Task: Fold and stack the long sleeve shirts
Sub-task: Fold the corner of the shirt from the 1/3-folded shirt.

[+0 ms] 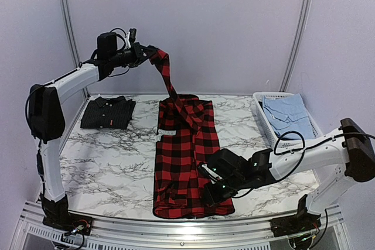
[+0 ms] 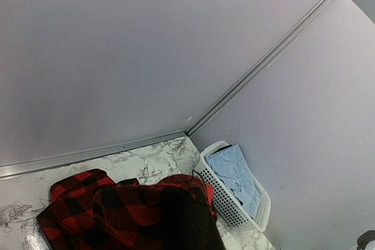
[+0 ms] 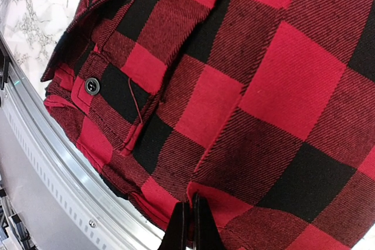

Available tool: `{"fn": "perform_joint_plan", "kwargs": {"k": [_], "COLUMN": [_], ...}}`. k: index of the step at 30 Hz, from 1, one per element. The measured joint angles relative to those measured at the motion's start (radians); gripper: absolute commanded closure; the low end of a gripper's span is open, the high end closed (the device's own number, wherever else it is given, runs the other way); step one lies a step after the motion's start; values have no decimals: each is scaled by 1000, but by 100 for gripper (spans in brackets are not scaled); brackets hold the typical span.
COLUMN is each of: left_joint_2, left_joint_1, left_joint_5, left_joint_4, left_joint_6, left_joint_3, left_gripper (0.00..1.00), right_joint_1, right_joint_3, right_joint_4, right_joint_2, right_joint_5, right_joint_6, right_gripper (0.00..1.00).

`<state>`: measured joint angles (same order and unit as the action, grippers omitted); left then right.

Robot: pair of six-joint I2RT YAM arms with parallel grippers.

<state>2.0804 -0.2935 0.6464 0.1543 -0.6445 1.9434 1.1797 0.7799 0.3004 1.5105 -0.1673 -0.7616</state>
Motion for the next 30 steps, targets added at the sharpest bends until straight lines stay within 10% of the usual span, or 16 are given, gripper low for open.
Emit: {"fn": "perform_joint_plan", "kwargs": {"k": [12, 18, 30], "left_joint_2": [-14, -18, -22], "left_joint_1": [-3, -7, -21], "left_joint_5": [37, 44, 148], "left_joint_4": [12, 19, -13], "left_joint_6": [58, 71, 142], "left_joint_3": [56, -27, -178], "left_gripper": [100, 100, 100], "right_joint_1": [-6, -6, -188], "right_joint_3": [3, 5, 111], "right_joint_4": [-8, -6, 14], "right_joint_2": [11, 11, -81], "right_joint_5": [-1, -14, -1], "right_joint_6": [8, 22, 117], "right_gripper": [100, 70, 55]}}
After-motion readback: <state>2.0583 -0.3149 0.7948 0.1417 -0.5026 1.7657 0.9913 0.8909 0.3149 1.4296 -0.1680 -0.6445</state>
